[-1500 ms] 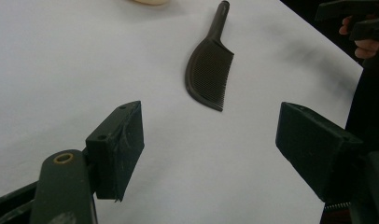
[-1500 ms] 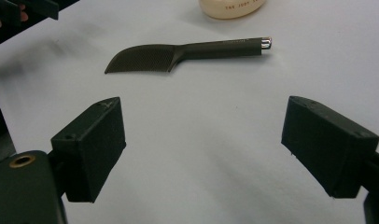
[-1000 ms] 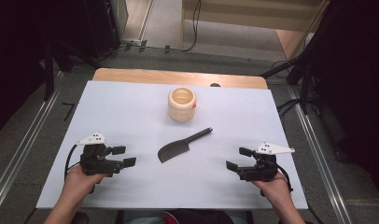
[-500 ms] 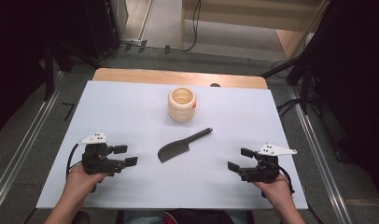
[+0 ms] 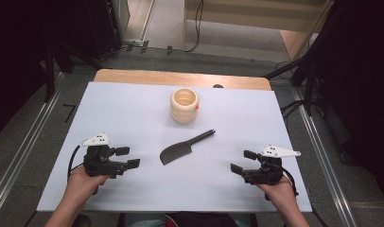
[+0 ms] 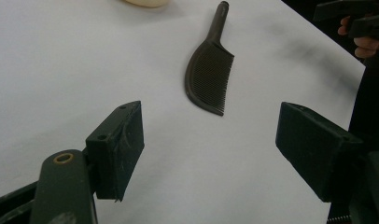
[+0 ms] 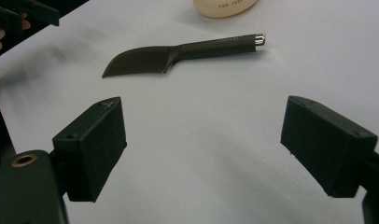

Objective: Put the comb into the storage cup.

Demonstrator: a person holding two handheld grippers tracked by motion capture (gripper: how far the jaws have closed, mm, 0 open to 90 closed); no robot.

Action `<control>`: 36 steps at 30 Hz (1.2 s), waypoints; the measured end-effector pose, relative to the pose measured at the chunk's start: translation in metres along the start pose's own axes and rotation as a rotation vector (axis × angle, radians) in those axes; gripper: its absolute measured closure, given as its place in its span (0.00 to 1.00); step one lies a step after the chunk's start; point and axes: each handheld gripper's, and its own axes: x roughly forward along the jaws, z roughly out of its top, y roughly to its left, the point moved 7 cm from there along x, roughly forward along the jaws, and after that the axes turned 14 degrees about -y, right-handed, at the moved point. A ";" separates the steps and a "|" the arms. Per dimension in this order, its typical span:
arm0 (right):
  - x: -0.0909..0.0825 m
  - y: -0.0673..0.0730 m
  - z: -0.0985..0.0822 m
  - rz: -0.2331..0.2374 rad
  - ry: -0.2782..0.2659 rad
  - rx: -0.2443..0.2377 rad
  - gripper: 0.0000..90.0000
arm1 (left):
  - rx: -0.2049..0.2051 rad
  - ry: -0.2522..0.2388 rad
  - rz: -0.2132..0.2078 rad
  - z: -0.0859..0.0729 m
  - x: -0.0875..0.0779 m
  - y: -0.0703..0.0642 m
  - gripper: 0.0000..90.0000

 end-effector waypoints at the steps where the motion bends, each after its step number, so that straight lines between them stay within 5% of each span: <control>1: 0.001 0.000 0.000 0.003 0.001 -0.003 0.14 | 0.000 -0.001 0.001 0.000 0.000 0.000 0.27; 16: 0.000 -0.004 0.008 -0.005 -0.027 0.003 0.14 | 0.000 -0.003 0.000 0.001 0.001 0.001 0.27; 26: 0.011 -0.007 0.018 -0.043 -0.034 -0.009 0.14 | -0.005 0.000 0.005 0.001 0.002 0.003 0.27; 28: 0.013 -0.008 0.021 -0.061 -0.030 -0.042 0.15 | -0.006 0.001 0.006 0.001 0.002 0.004 0.27; 36: 0.024 -0.007 0.030 -0.046 -0.050 -0.028 0.15 | -0.009 0.005 0.006 0.001 0.003 0.005 0.27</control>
